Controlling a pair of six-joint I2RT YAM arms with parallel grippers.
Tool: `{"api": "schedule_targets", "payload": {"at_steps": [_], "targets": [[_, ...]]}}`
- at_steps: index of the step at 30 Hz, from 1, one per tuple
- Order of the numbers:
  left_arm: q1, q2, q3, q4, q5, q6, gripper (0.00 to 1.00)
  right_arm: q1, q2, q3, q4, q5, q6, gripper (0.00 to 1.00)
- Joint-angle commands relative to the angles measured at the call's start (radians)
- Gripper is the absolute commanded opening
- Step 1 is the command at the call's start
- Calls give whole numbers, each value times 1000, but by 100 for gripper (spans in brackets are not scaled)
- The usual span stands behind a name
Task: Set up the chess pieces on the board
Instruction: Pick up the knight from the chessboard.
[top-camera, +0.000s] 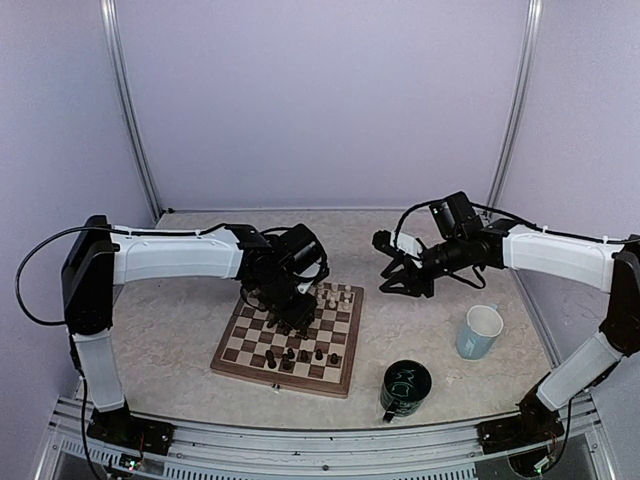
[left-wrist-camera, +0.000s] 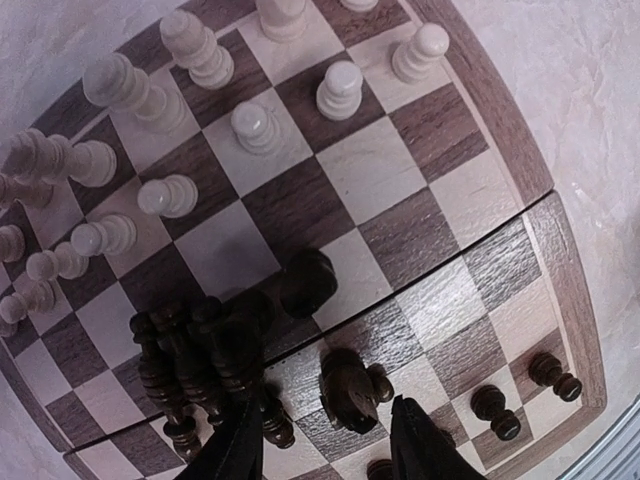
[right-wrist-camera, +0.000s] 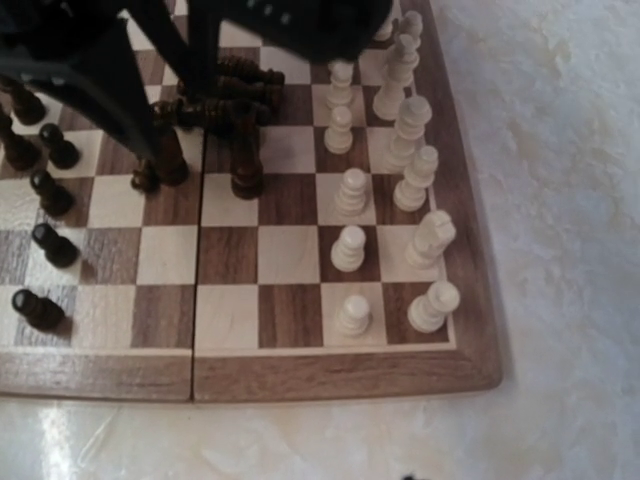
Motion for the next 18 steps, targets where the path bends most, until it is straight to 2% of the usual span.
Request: {"api": "schedule_targets", "payload": {"at_steps": [1, 6, 18], "targets": [[-16, 8, 17, -62, -11, -40, 44, -5, -23, -14, 22, -20, -12, 35], [-18, 23, 21, -59, -18, -56, 42, -5, -17, -15, 20, -24, -16, 35], [-18, 56, 41, -34, 3, -64, 25, -5, -16, -22, 20, -15, -21, 35]]}}
